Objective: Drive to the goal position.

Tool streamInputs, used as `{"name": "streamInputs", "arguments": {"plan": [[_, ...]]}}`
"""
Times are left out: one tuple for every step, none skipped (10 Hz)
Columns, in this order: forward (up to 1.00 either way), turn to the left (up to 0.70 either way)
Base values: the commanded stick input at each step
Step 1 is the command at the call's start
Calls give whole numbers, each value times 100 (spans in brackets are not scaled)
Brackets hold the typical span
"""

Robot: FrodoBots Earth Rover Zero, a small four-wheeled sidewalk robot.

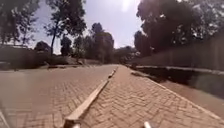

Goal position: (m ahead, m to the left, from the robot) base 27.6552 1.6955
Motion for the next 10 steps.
{"name": "streamInputs", "arguments": {"plan": [[85,0],[85,0],[85,0],[85,0],[85,0],[85,0],[85,0],[85,0],[85,0],[85,0]]}}
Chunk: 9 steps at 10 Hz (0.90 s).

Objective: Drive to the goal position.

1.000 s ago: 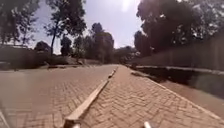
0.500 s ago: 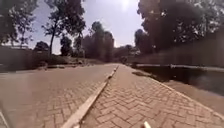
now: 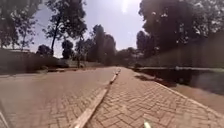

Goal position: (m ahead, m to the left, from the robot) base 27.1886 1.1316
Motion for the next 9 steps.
{"name": "streamInputs", "arguments": {"plan": [[85,0],[85,-34],[85,-34],[85,-32],[85,-16],[85,0],[85,-9],[85,-18],[85,-34]]}}
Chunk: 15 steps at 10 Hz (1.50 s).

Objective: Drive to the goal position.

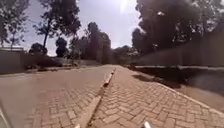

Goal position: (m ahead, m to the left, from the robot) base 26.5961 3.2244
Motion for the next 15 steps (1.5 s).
{"name": "streamInputs", "arguments": {"plan": [[85,-34],[85,-24],[85,-9],[85,-34],[85,-34],[85,-29],[85,-14],[85,0],[85,0],[85,0],[85,0],[85,0],[85,0],[85,0],[85,0]]}}
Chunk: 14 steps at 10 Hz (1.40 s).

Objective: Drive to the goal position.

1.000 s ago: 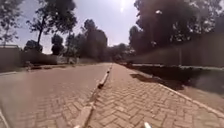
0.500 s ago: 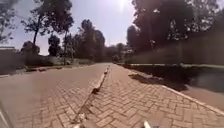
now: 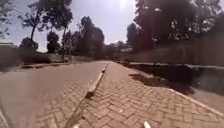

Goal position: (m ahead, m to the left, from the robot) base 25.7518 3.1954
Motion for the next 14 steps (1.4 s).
{"name": "streamInputs", "arguments": {"plan": [[85,0],[85,0],[85,7],[85,21],[85,34],[85,25],[85,17],[85,0],[85,0],[85,0],[85,0],[85,0],[85,0],[85,0]]}}
